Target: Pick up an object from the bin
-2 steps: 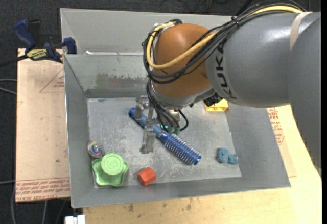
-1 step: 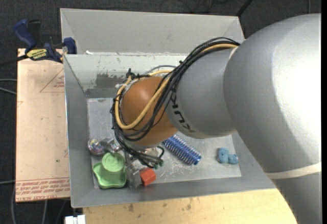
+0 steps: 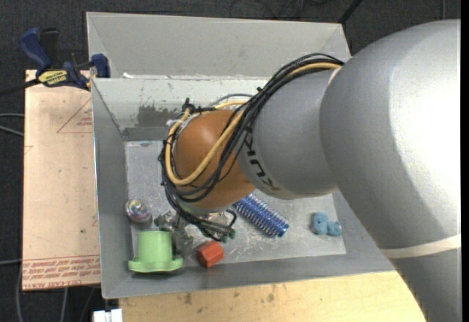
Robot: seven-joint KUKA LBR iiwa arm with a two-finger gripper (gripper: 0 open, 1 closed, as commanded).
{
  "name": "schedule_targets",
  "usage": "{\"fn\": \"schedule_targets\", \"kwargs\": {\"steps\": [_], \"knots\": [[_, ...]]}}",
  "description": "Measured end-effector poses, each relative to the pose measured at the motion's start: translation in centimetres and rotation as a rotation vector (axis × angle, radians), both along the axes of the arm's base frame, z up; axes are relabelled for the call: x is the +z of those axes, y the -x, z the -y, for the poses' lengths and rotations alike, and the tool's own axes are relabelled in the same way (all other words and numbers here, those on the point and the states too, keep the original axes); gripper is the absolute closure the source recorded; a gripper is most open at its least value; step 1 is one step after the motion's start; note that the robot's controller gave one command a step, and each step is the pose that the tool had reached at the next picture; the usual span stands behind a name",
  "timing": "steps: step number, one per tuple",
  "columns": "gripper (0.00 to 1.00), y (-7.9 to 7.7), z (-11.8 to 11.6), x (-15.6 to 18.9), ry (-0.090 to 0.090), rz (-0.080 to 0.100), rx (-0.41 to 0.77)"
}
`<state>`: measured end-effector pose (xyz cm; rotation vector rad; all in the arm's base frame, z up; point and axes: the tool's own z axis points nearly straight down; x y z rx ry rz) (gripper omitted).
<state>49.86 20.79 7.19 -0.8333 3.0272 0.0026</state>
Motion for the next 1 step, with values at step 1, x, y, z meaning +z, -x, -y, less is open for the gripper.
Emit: {"fn": "schedule_targets", "kwargs": {"steps": [1], "knots": [[0.00,-0.02,0.01,-0.01,0.000,0.001,0.000]]}}
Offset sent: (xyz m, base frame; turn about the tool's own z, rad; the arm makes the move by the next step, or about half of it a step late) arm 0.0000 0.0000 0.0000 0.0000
